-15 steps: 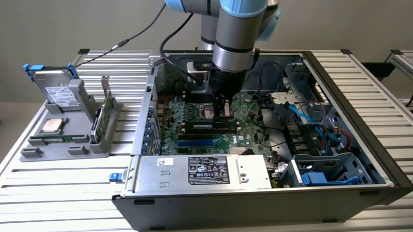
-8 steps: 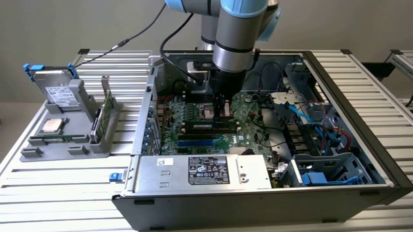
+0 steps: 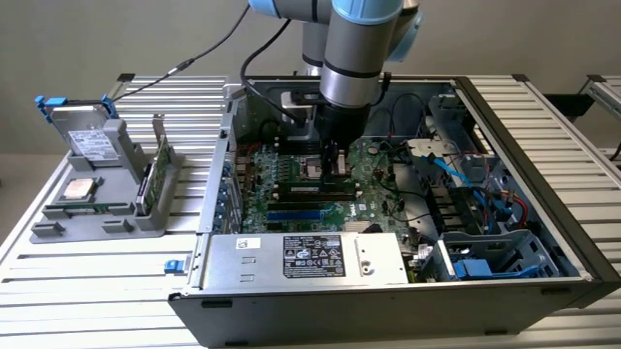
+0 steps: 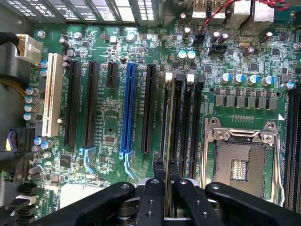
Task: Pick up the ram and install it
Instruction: 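Insert the ram into the slot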
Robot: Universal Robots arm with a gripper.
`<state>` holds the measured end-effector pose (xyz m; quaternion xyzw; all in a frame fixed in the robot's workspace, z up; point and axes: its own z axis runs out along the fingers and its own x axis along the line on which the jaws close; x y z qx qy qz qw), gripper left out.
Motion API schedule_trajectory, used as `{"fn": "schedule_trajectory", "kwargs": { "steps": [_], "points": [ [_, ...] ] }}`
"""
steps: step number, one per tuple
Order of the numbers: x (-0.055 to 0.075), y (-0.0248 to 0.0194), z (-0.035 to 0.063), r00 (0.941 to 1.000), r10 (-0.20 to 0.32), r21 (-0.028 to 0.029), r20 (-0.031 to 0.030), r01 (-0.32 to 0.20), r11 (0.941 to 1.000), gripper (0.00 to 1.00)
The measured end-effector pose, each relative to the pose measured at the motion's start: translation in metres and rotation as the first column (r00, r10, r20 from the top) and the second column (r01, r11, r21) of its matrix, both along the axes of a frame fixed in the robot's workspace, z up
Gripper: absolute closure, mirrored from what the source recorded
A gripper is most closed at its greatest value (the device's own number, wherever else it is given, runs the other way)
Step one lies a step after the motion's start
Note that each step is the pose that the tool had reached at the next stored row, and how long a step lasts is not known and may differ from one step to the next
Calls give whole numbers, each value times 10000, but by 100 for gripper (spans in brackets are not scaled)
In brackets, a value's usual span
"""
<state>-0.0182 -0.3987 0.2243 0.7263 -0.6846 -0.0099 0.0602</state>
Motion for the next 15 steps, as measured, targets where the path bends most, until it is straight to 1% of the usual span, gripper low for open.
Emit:
{"fn": "schedule_trajectory", "kwargs": {
  "steps": [5,15],
  "points": [
    [0,-1,3,10000,0,-12,0,0,10000,87],
    [12,-3,1,10000,30,-13,-1,-30,10000,87]
  ]
}}
